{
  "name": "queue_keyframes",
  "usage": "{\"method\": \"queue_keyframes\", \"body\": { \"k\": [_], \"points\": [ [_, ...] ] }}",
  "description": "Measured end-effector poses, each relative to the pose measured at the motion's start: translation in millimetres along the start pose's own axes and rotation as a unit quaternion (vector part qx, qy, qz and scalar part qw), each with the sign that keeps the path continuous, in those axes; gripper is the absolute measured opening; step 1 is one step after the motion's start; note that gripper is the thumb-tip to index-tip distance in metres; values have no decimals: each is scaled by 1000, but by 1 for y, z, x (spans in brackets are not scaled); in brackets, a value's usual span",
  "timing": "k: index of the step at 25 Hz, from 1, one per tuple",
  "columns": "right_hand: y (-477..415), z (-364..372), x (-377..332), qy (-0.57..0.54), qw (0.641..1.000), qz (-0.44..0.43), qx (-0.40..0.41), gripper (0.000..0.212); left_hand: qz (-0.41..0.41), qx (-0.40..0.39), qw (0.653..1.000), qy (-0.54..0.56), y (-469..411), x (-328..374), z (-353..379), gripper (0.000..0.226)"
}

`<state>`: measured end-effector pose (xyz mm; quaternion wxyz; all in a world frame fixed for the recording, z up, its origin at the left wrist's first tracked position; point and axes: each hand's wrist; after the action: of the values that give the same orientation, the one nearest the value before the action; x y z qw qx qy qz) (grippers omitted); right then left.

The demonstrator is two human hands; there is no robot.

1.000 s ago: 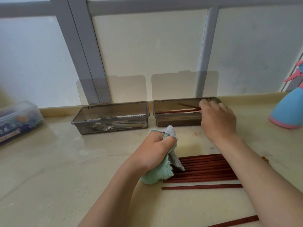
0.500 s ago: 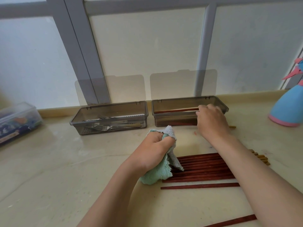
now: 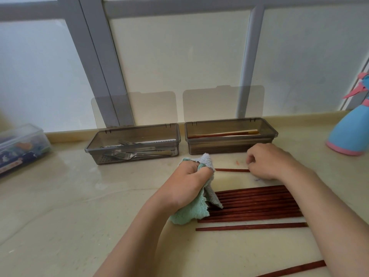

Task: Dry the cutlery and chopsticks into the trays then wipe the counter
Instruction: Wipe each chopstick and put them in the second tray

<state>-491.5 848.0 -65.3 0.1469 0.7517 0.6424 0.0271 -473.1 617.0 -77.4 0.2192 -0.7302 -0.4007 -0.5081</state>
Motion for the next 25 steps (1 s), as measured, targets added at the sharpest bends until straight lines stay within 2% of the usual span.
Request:
{"method": "queue_keyframes", "body": {
  "k": [3,6,8,11,13,18,20,23,25],
  "points": [
    [4,-1,4,6,999,-32,-31,16,4,4,1000,3,1,1,0,38],
    [5,3,4,35,997,-54,-39,14,20,25,999,23,3,4,-1,50],
    [8,1,3,0,996,-85,-8,14,22,72,997,33,1,4,-4,54],
    [21,-5,-5,-109,974,-190,61,17,22,181,977,107,-4,0,-10,55],
    [31,-6,-17,-132,959,-244,60,19,12,221,965,140,-5,-1,-10,52],
    [46,2,-36,-178,938,-295,40,17,-14,291,939,183,-8,-2,-12,47],
    [48,9,-48,-191,927,-320,44,15,8,305,935,182,-8,2,-11,47],
    [44,23,-69,-216,901,-367,80,12,44,284,949,131,-6,10,7,48],
    [41,23,-70,-242,898,-360,75,7,52,275,951,134,-3,13,12,52]
  ]
}}
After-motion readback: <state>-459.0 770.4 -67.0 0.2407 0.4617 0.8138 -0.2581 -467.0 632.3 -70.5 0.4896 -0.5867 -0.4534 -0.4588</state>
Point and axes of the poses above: each hand's wrist, its own y-axis away from the middle knuckle, its own z-axis out of the palm, x = y × z, and after that the axes turned 10 degrees about -x, right-handed
